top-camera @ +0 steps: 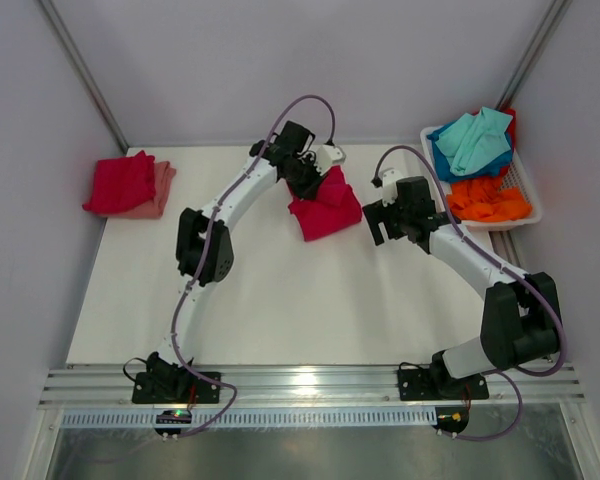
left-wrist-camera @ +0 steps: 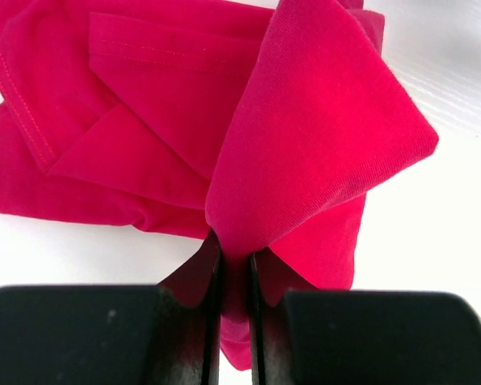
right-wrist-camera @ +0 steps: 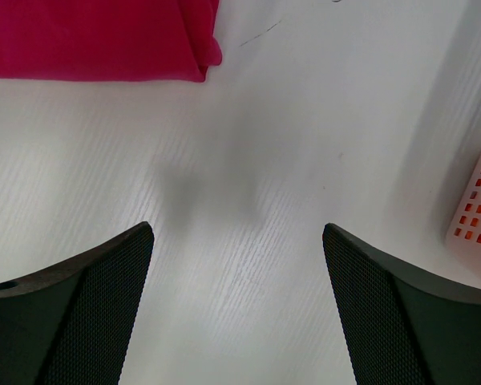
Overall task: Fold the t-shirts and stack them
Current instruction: Fold the long partially folded tshirt into a neat square
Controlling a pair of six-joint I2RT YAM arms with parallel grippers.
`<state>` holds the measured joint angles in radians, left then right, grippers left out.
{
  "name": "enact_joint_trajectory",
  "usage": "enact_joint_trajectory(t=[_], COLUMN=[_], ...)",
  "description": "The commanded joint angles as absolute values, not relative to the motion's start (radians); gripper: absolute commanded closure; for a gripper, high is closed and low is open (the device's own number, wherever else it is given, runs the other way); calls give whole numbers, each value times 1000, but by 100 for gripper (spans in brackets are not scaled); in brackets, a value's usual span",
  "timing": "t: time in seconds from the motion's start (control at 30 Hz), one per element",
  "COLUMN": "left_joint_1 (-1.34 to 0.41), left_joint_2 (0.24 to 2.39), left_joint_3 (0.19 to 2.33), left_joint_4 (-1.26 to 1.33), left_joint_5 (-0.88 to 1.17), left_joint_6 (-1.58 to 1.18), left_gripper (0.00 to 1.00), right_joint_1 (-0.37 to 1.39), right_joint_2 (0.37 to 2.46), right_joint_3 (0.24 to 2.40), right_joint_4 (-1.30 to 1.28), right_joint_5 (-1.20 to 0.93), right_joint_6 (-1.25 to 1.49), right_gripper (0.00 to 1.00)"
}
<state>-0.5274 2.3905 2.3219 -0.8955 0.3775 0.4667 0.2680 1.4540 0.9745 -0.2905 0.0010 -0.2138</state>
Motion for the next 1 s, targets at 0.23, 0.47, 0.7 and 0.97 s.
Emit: enact_joint_trajectory(t=[0.23,0.47,0.7,0.97], left_joint_1=[-486,-472,-443,-426], left_joint_2=[2303,2289,2298,2348], left_joint_3=[2370,2381,2379,2401], left_joint_4=[-718,-667,-588,-497], left_joint_5=[373,334,319,253], left_joint_6=[374,383,356,365], left_gripper=[100,100,100,100], right_joint_1=[268,268,267,268], right_joint_2=[1470,1489,1506,1525], right_joint_3=[1017,1022,1026,1026], right_joint_4=[-288,-291,-301,-311], right_joint_5=[-40,-41,-46,-84], right_joint_6=[-201,-202,-204,-195], right_gripper=[10,10,10,10])
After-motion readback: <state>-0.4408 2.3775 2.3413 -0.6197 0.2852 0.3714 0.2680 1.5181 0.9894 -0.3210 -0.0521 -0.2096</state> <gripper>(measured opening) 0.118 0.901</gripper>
